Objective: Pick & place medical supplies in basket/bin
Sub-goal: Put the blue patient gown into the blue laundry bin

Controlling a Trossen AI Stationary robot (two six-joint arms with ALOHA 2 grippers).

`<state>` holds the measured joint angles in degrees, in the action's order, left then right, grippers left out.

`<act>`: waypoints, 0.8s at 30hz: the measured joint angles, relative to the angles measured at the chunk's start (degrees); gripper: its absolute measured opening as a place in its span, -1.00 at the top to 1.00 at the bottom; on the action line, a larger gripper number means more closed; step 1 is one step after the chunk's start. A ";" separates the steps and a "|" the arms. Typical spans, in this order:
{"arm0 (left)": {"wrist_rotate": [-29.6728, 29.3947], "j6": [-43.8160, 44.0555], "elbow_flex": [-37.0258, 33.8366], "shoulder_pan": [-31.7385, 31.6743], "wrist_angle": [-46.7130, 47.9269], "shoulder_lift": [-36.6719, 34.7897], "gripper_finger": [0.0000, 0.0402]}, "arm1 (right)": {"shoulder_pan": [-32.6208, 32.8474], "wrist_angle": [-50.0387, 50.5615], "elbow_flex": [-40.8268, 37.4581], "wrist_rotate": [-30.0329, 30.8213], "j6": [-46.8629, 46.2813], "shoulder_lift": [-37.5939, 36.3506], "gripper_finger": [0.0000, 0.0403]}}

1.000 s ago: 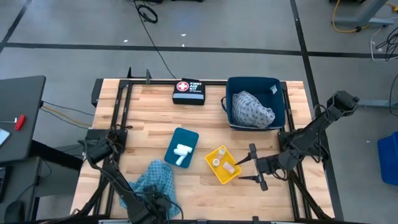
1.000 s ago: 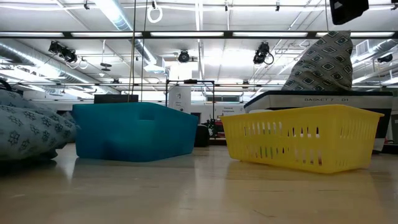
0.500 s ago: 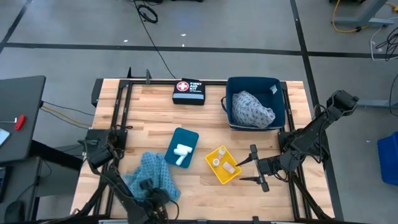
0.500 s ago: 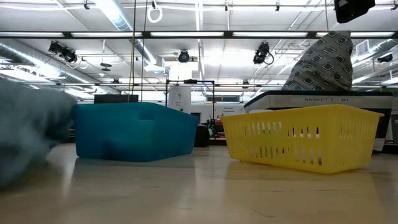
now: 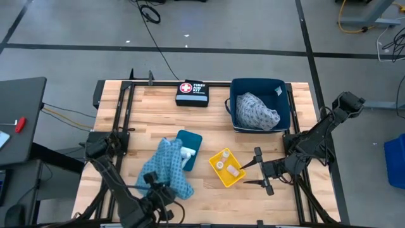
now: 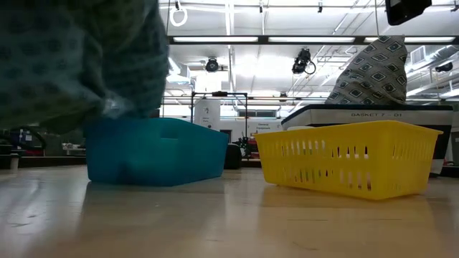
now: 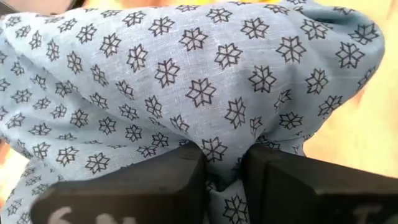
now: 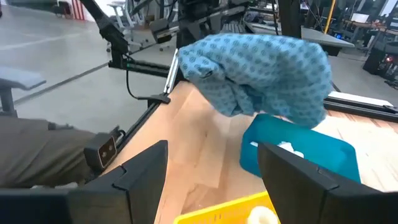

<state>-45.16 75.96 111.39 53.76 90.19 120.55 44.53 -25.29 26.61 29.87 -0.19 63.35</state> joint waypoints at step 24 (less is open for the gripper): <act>-9.49 -24.09 0.06 -7.98 -0.29 -6.31 0.74 | -12.41 17.28 0.00 -12.49 12.18 -20.46 -0.28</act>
<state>-54.66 51.87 111.45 45.78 89.90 114.24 32.12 -8.01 26.61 17.38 11.99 42.89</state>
